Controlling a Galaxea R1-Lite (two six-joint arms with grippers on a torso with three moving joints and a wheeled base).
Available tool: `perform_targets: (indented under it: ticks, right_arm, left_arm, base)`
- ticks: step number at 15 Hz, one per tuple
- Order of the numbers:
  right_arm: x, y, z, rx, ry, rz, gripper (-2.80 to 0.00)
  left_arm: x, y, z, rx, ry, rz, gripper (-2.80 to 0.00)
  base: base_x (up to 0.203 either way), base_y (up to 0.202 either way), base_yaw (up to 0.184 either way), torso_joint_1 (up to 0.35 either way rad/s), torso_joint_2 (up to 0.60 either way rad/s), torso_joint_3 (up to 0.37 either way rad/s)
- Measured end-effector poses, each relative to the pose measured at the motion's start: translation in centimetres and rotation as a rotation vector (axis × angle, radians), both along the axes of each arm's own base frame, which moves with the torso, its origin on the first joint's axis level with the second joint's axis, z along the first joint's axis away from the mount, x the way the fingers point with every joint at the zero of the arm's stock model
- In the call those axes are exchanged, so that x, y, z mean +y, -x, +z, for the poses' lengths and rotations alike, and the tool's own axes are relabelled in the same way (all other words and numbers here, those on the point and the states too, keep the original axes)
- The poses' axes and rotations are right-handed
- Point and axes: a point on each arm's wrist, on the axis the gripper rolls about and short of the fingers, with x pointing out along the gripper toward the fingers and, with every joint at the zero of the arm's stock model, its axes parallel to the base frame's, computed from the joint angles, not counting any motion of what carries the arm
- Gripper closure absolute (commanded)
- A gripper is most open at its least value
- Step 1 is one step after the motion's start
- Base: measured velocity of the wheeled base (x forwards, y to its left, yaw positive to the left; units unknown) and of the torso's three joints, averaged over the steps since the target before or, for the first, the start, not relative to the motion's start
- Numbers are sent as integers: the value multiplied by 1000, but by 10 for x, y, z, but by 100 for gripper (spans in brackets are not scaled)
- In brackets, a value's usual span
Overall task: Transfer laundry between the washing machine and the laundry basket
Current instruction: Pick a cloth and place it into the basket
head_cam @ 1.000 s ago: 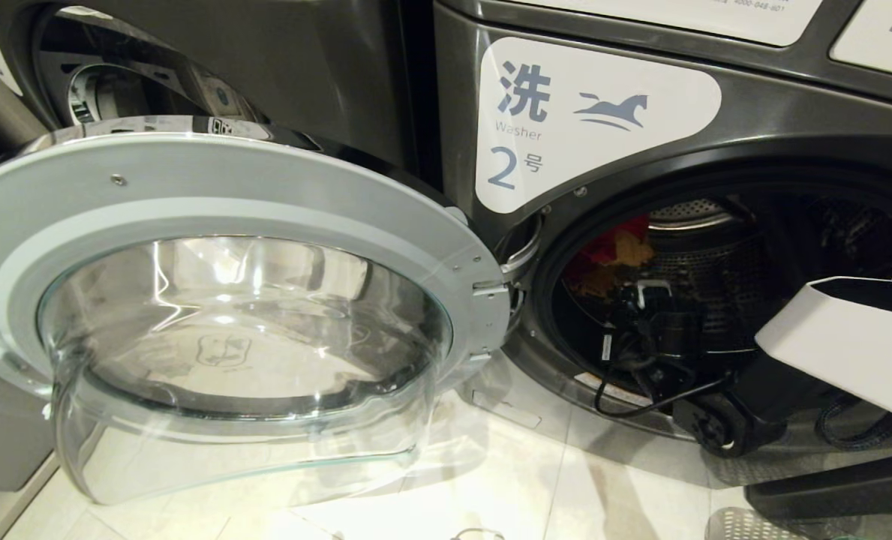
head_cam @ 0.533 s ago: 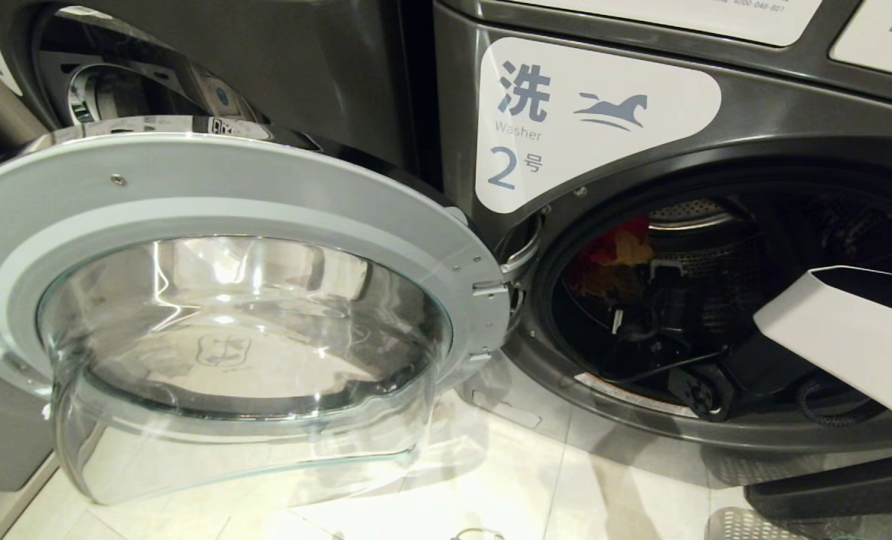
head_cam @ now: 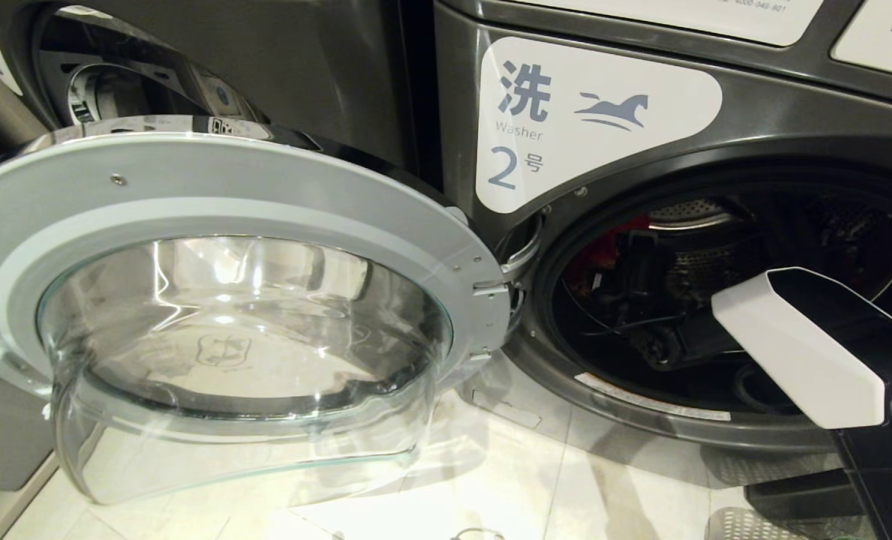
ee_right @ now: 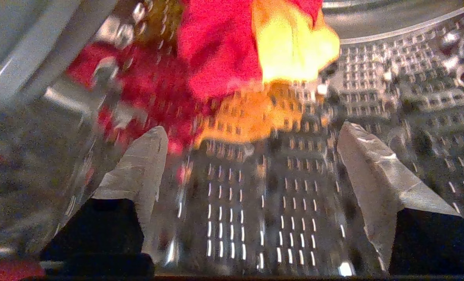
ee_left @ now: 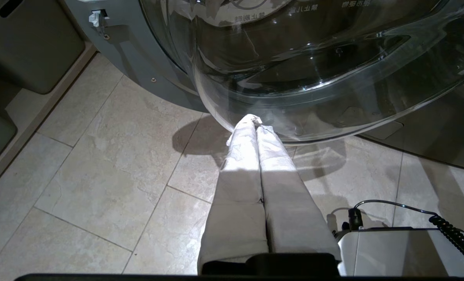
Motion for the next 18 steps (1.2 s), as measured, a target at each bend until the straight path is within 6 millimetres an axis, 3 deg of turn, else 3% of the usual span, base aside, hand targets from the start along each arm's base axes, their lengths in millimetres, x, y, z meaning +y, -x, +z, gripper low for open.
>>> perform_targets:
  ticks: [2, 6, 8, 12, 18]
  right_arm:
    - [-10, -22, 2, 4, 1, -22, -280]
    - [-43, -41, -23, 38, -25, -66, -280]
    - [-45, -43, -26, -20, -92, -66, -280]
    - [-56, -43, -34, 62, -165, -66, -280]
    - [-59, -38, -15, 95, -187, -72, -280]
  left_arm:
    - [0, 0, 0, 0, 0, 0, 0]
    - [0, 0, 0, 0, 0, 0, 0]
    - [0, 0, 0, 0, 0, 0, 0]
    - [0, 0, 0, 0, 0, 0, 0]
    - [0, 0, 0, 0, 0, 0, 0]
  base:
    - [0, 0, 0, 0, 0, 0]
    - [0, 0, 0, 0, 0, 0]
    - [0, 0, 0, 0, 0, 0]
    - [0, 0, 0, 0, 0, 0]
    - [0, 0, 0, 0, 0, 0]
